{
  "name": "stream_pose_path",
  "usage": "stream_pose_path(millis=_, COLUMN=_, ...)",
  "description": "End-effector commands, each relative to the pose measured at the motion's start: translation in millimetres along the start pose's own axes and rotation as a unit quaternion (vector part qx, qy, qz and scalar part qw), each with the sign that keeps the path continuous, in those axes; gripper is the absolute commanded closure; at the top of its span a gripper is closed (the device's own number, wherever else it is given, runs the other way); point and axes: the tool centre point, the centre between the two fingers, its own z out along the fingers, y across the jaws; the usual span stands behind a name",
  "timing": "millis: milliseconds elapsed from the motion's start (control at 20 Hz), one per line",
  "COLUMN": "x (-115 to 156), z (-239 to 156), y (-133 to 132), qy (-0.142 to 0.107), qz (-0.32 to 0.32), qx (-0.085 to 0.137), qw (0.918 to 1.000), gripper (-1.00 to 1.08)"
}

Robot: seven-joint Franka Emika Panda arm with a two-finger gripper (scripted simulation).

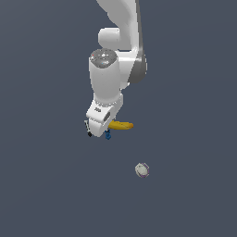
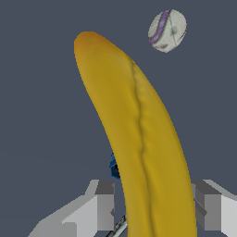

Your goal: Pick up a designated object from a clutter of objects.

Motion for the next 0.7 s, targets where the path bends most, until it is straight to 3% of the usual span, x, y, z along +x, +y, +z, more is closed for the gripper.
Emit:
stream_pose_path(millis=0, x=21.8, z=-23.4, y=-10.5, qy=0.000, qz=0.000, qx=-0.001, qw=1.0000, gripper=1.08)
stream_pose_path(millis=650, x=135.7, z=-139.2, y=-61.9, qy=0.000, qz=0.000, qx=0.000, qw=1.0000, gripper=1.08)
